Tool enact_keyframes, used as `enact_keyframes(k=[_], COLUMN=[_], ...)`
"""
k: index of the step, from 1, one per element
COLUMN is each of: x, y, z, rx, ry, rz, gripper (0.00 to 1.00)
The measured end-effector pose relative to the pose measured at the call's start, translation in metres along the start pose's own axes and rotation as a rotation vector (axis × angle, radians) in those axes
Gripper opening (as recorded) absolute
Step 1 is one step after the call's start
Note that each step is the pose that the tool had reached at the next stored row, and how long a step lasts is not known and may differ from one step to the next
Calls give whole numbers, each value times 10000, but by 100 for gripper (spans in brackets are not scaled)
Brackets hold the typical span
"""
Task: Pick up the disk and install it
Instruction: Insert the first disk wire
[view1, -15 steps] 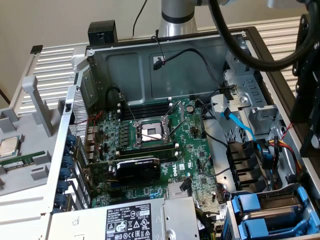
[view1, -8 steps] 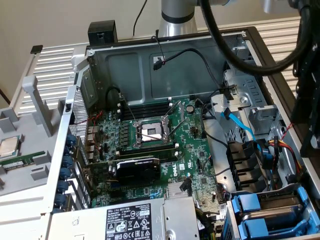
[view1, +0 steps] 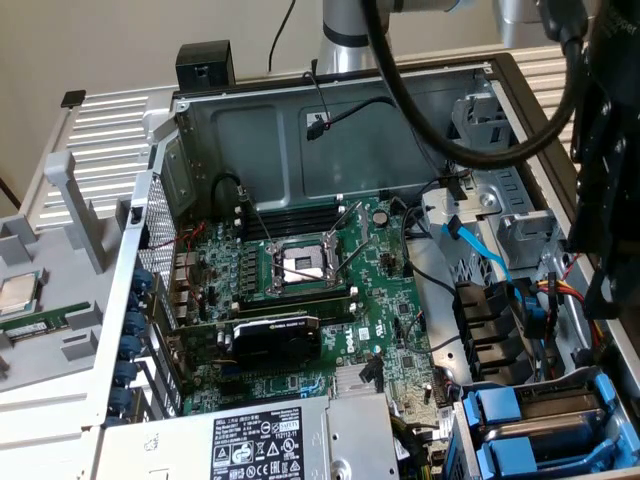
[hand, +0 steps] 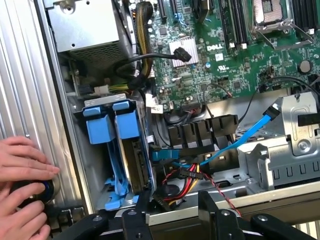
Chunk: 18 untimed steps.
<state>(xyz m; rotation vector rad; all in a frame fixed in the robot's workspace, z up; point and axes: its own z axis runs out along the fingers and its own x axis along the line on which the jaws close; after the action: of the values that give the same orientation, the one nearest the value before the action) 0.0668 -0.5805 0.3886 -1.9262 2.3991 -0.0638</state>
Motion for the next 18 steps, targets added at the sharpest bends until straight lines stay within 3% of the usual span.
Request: enact_keyframes(k=[3, 7, 9, 14, 15, 16, 18], x=[-17, -88, -129, -211, -219, -224, -230], y=[6, 21, 31, 51, 53, 58, 74], z=[11, 16, 23, 42, 46, 51, 62], rx=[88, 106, 132, 266, 297, 341, 427], ry=[-10, 11, 121, 589, 641, 654, 641], rz=[100, 106, 98, 59, 54, 55, 77], gripper=[51, 51, 51, 51, 51, 51, 51])
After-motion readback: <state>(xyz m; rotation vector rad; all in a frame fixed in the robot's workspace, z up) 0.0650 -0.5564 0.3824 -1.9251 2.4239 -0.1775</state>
